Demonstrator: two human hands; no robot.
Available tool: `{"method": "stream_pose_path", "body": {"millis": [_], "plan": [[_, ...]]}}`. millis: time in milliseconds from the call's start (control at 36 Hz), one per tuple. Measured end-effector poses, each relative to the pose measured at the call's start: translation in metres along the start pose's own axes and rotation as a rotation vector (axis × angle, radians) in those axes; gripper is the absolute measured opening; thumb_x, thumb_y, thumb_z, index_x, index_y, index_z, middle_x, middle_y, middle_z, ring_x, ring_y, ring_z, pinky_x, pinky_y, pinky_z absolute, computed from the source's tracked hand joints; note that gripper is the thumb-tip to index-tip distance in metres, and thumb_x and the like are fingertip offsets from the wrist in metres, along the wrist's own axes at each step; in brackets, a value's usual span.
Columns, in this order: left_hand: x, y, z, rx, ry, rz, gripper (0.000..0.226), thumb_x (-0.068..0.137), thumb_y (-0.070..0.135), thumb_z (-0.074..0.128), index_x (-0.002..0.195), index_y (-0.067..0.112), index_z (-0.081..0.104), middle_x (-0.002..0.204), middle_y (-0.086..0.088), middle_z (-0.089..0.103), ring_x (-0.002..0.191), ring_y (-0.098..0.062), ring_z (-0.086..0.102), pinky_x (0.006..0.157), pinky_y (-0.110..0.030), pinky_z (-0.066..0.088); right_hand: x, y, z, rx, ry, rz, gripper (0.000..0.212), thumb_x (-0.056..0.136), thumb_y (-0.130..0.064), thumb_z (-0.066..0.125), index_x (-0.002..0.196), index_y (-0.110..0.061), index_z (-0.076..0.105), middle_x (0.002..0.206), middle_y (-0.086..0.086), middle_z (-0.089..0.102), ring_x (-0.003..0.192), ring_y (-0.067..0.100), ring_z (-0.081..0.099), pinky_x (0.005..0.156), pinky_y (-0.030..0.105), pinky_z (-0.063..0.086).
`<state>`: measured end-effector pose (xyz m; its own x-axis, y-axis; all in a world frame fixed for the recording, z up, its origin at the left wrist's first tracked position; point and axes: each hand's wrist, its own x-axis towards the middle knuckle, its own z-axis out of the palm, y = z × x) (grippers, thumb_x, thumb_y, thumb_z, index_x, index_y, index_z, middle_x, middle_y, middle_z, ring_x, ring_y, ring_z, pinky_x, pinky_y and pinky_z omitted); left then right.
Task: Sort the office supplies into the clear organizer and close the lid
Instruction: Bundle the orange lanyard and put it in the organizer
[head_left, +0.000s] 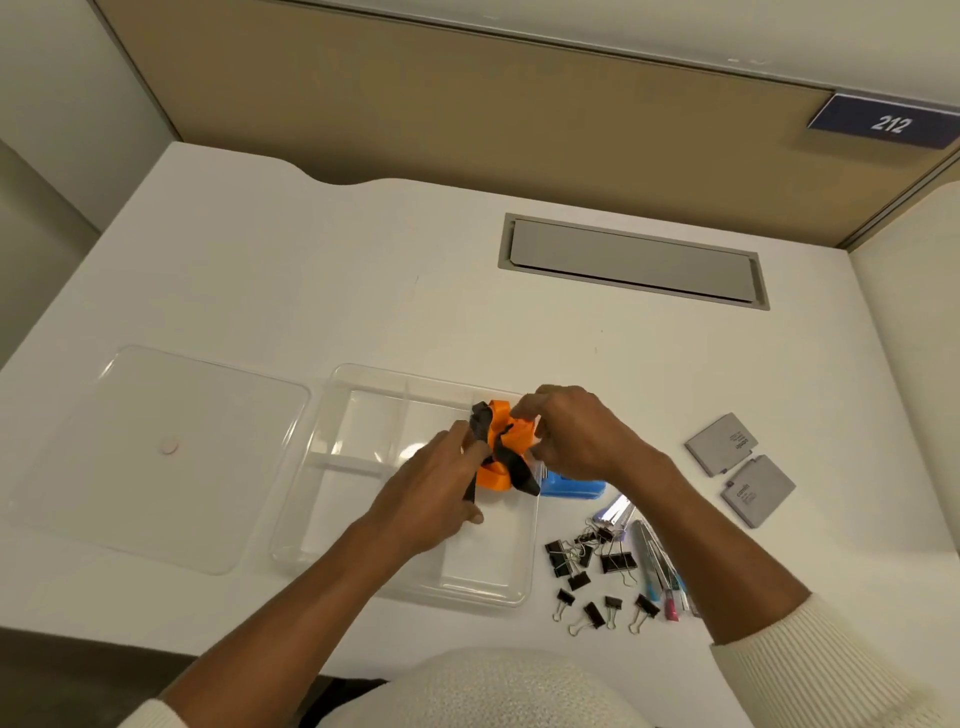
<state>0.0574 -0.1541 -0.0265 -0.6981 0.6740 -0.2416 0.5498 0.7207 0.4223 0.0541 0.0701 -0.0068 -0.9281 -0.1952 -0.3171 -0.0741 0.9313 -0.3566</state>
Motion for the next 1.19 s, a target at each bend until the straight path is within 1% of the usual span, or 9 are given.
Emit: {"method": "stream_pose_path", "body": {"millis": [111, 333, 500, 639, 722, 833, 917, 1083, 1194], "plan": [[0.001, -0.008, 0.014, 0.019, -0.009, 0.096, 0.069, 0.074, 0.015, 0.088, 0.132, 0.029, 0.053, 0.129, 0.001, 0.048, 0.104, -0.019, 0.056, 0.074, -0.031, 0.059, -0.006, 0.002, 0.006, -0.075, -0.144, -0.104, 0.058, 0.077, -0.034, 0.084, 0.132, -0.029, 0.067, 0.121, -0.007, 0.067, 0.106, 0.021, 0.051, 0.087, 0.036, 0.052], [0.018, -0.014, 0.002, -0.084, 0.096, 0.073, 0.008, 0.089, 0.017, 0.078, 0.096, 0.019, 0.08, 0.099, 0.0, 0.069, 0.087, -0.018, 0.065, 0.076, -0.03, 0.057, -0.007, 0.012, 0.027, -0.016, -0.005, -0.129, 0.016, 0.085, -0.033, 0.08, 0.101, -0.034, 0.08, 0.103, -0.012, 0.072, 0.099, 0.019, 0.049, 0.076, 0.037, 0.05], [0.037, -0.004, -0.009, -0.086, 0.134, -0.056, 0.008, 0.09, 0.022, 0.074, 0.094, 0.023, 0.08, 0.088, 0.0, 0.07, 0.081, -0.018, 0.065, 0.073, -0.032, 0.055, 0.0, 0.016, 0.041, -0.072, 0.194, -0.068, 0.007, 0.08, -0.032, 0.081, 0.085, -0.027, 0.079, 0.086, -0.01, 0.07, 0.097, 0.022, 0.053, 0.078, 0.033, 0.032], [0.041, 0.006, 0.002, -0.077, 0.112, -0.129, 0.015, 0.099, 0.023, 0.05, 0.091, 0.023, 0.063, 0.071, 0.015, 0.047, 0.06, -0.005, 0.052, 0.046, -0.01, 0.032, 0.0, 0.015, 0.053, -0.087, 0.274, -0.087, 0.009, 0.07, -0.021, 0.083, 0.074, -0.023, 0.075, 0.076, -0.008, 0.068, 0.096, 0.025, 0.056, 0.08, 0.039, 0.044], [0.045, 0.009, 0.008, -0.083, 0.101, -0.074, 0.02, 0.105, 0.034, 0.044, 0.09, 0.025, 0.053, 0.067, 0.015, 0.048, 0.058, -0.006, 0.05, 0.054, -0.014, 0.031, 0.0, 0.013, 0.053, -0.11, 0.272, -0.117, 0.004, 0.073, -0.021, 0.073, 0.073, -0.021, 0.077, 0.077, -0.005, 0.07, 0.098, 0.029, 0.059, 0.083, 0.04, 0.044], [0.045, 0.003, 0.008, 0.001, 0.047, -0.051, 0.023, 0.103, 0.026, 0.046, 0.082, 0.022, 0.054, 0.067, 0.011, 0.051, 0.056, -0.006, 0.046, 0.058, -0.02, 0.036, -0.002, 0.014, 0.049, -0.117, 0.251, -0.129, 0.03, 0.079, -0.026, 0.05, 0.082, -0.021, 0.08, 0.083, -0.005, 0.073, 0.096, 0.026, 0.061, 0.086, 0.041, 0.047], [0.039, 0.005, -0.001, 0.029, 0.004, -0.017, 0.009, 0.097, 0.017, 0.059, 0.095, 0.016, 0.068, 0.088, -0.001, 0.068, 0.074, -0.016, 0.063, 0.067, -0.028, 0.053, -0.007, 0.019, 0.045, -0.077, 0.365, -0.171, 0.024, 0.074, -0.014, 0.064, 0.091, -0.016, 0.08, 0.093, 0.001, 0.076, 0.092, 0.029, 0.067, 0.089, 0.044, 0.051], [0.02, -0.004, 0.0, 0.051, 0.301, 0.147, 0.021, 0.088, 0.02, 0.077, 0.106, 0.013, 0.07, 0.109, -0.002, 0.069, 0.1, -0.018, 0.065, 0.072, -0.031, 0.061, -0.014, 0.028, 0.05, -0.167, 0.334, -0.324, 0.056, 0.09, -0.011, 0.066, 0.146, -0.011, 0.057, 0.155, 0.008, 0.054, 0.145, 0.026, 0.049, 0.12, 0.048, 0.037], [0.01, -0.011, 0.01, 0.106, 0.235, 0.192, 0.057, 0.101, 0.043, 0.055, 0.149, 0.013, 0.05, 0.159, -0.002, 0.045, 0.147, -0.015, 0.039, 0.121, -0.032, 0.033, -0.017, 0.033, 0.064, -0.3, 0.181, -0.326, 0.057, 0.103, -0.023, 0.049, 0.158, -0.013, 0.039, 0.167, 0.007, 0.036, 0.156, 0.023, 0.032, 0.129, 0.05, 0.018]]}}
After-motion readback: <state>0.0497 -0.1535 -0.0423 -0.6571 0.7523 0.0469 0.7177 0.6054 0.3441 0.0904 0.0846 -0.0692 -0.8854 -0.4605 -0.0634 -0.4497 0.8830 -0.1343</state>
